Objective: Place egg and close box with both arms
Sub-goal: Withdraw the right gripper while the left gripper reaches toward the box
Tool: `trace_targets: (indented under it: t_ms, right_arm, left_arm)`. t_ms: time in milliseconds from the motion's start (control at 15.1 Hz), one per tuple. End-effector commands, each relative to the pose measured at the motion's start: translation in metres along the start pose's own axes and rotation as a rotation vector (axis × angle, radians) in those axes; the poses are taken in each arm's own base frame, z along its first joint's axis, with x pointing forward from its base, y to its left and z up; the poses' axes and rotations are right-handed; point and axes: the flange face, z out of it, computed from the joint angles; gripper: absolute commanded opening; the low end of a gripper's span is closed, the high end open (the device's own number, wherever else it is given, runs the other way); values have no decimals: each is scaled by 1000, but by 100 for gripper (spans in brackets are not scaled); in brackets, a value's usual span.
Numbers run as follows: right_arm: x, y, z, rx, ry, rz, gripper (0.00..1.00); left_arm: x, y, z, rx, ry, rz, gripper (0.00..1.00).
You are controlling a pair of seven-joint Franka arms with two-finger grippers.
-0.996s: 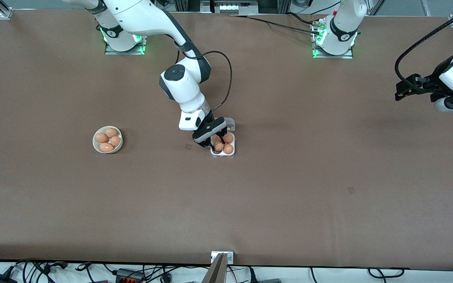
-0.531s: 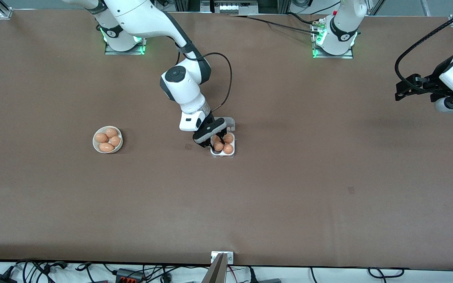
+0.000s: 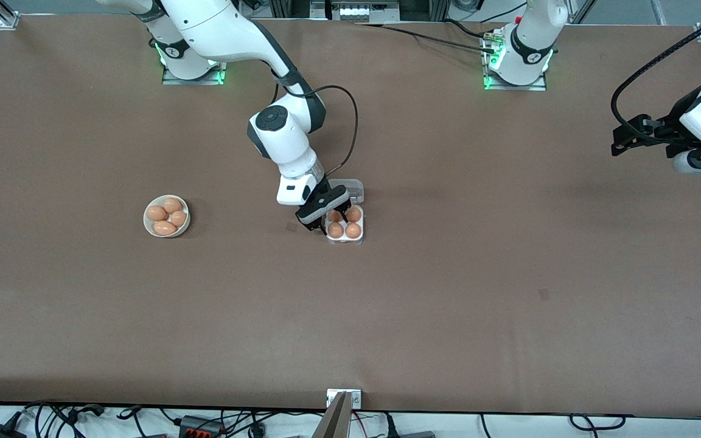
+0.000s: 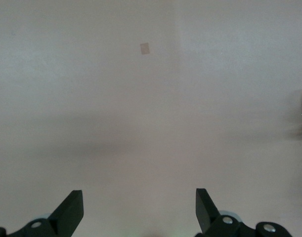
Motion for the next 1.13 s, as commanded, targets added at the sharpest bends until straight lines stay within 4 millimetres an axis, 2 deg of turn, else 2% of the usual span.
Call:
trace_targets:
  t_ms: [0,133,265,398,465,531,730,929,996,1062]
  right_arm:
    - [3,-2,-4,0,21,14,100]
    - [22,13,-26,-18,52,23,100]
    - [43,22,-61,-23,8,43,100]
    - [67,48,-115,-37,-69,89,100]
    - [74,62,-137,-41,-100,115,100]
    - [80,77,-161,-45,-133,138,100]
    - [87,139,-226,-68,-196,223,100]
    - [77,208,-297,-93,-273,358,100]
    - [68,233,-318,-108,-314,400,100]
    - [59,265,-344,-123,-339,459,100]
  left_arm:
    - [3,2,-5,-17,4,1,100]
    - [3,2,-5,-17,4,1,100]
    - [3,2,-5,-19,4,1,100]
    - [6,3,0,-18,-7,15,100]
    - [11,2,11,-21,-34,14,100]
    - [11,1,12,-22,-42,8,100]
    - [13,-1,19,-22,-62,9,100]
    - [15,3,25,-17,-80,51,100]
    - [16,3,25,-15,-77,58,93]
    - [18,5,29,-11,-84,60,70]
